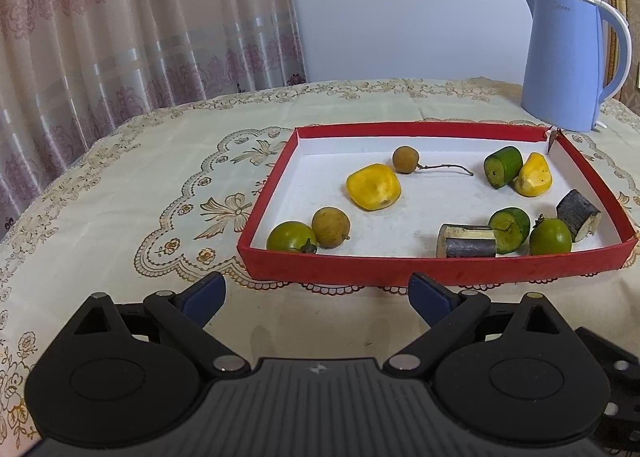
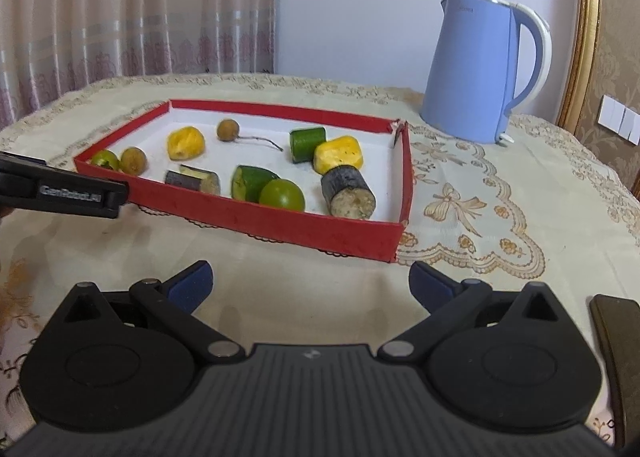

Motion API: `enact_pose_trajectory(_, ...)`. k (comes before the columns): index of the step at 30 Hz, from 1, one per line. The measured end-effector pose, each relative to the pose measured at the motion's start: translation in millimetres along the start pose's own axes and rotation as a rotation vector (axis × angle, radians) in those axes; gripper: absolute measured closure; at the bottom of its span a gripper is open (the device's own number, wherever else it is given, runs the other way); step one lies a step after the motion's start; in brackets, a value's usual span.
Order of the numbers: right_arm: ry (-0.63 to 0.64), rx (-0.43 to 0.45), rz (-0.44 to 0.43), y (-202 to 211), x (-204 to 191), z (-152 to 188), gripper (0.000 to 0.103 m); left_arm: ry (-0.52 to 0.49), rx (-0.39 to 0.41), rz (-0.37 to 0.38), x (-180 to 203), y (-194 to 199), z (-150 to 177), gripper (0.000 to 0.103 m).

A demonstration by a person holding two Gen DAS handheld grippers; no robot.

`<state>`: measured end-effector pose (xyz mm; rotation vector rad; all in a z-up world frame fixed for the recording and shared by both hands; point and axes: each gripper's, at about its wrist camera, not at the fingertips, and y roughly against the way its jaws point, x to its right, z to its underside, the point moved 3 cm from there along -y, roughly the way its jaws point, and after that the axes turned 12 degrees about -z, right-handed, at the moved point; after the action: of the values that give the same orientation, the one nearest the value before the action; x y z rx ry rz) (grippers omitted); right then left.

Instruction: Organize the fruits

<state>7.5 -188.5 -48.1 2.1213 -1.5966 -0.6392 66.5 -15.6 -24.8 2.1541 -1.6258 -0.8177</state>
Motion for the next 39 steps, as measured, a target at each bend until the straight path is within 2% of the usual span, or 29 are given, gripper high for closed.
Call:
enact_pose_trajectory(4,-0.034,-0.074,-0.022,-13,4,3,0.000,-0.003,-0.005,-0.005,2,-3,-1,0.004)
enact_pose_trajectory(11,-0.049,-0.056,-0.033,-12,6,8,0.000,0.003,-0.024,-0.010,3,-10,-2,0.004)
enact_pose_trajectory(18,-0.060,-0.023,0.005,-9,2,12,0.000,0.006,-0.040,-0.007,3,-13,-1,0.004)
enact_pose_trajectory(39,-0.077,-0.024,-0.008,-9,1,12,0.000,0.004,-0.045,0.003,7,-10,0,0.004)
